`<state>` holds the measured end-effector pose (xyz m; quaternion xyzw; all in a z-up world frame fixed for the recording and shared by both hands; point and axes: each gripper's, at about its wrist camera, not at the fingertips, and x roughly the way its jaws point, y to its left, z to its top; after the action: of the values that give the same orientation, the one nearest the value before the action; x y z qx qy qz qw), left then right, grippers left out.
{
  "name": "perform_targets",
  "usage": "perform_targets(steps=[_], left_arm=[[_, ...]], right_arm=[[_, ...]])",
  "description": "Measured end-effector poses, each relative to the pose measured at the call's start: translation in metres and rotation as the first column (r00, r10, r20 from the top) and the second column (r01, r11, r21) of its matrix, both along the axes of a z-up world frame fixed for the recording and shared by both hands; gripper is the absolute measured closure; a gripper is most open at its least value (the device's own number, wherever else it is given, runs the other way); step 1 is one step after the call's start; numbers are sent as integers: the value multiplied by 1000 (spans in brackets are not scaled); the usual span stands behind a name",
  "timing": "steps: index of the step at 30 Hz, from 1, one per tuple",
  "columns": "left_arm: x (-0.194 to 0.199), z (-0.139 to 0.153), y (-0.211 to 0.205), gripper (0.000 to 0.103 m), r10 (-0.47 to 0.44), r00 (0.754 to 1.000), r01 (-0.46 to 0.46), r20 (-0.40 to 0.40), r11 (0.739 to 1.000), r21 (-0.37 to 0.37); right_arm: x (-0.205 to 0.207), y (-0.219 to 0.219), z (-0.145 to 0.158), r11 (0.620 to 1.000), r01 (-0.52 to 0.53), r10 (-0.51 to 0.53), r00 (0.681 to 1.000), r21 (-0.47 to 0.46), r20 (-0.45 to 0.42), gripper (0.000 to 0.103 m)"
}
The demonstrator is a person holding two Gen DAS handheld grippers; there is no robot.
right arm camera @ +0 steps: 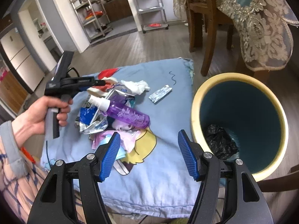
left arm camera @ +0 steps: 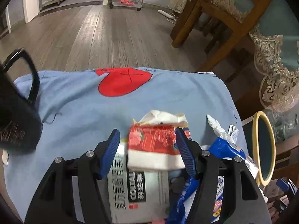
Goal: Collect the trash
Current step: 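Move the left gripper back to the table and grasp the red-white wrapper, then lift the red-white wrapper with the left gripper while the right reaches toward the tissue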
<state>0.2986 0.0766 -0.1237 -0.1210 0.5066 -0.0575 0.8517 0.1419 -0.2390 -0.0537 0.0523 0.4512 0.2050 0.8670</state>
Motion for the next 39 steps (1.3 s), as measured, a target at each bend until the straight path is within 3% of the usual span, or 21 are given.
perform_targets(steps=[5, 6, 10, 13, 16, 22, 27, 34, 36, 39], left_arm=[[13, -8, -8, 42, -70, 997, 71, -15, 996, 46], [15, -11, -9, 51, -80, 997, 81, -21, 995, 53], [13, -7, -23, 64, -110, 994, 108, 13, 989, 101], [10, 6, -24, 74, -115, 992, 110, 43, 989, 95], [6, 17, -23, 76, -119, 991, 113, 66, 990, 86], [-6, 49, -12, 77, -63, 990, 58, 126, 997, 42], [-15, 66, -1, 77, -1, 989, -10, 150, 997, 70], [-46, 105, 29, 77, 115, 972, -120, 206, 993, 9], [-60, 115, 33, 77, 130, 967, -128, 219, 992, -21], [-80, 123, 33, 77, 132, 964, -123, 231, 991, -52]], right_arm=[[4, 0, 0, 999, 13, -13, 1000, 43, -8, 38], [7, -1, 0, 998, 19, -18, 1000, 53, -12, 38], [23, -5, 1, 994, 47, -45, 999, 101, -25, 38], [43, 1, 2, 991, 46, -41, 998, 129, -39, 38], [68, 19, 1, 991, 14, -7, 998, 133, -58, 38], [123, 50, -13, 987, -6, 30, 989, 163, -142, 38], [161, 67, -34, 977, 15, 41, 964, 211, -262, 38], [186, 94, -58, 989, -27, 77, 936, 147, -343, 38], [189, 99, -62, 990, -44, 90, 928, 134, -361, 49], [188, 105, -61, 989, -61, 107, 928, 137, -358, 76]])
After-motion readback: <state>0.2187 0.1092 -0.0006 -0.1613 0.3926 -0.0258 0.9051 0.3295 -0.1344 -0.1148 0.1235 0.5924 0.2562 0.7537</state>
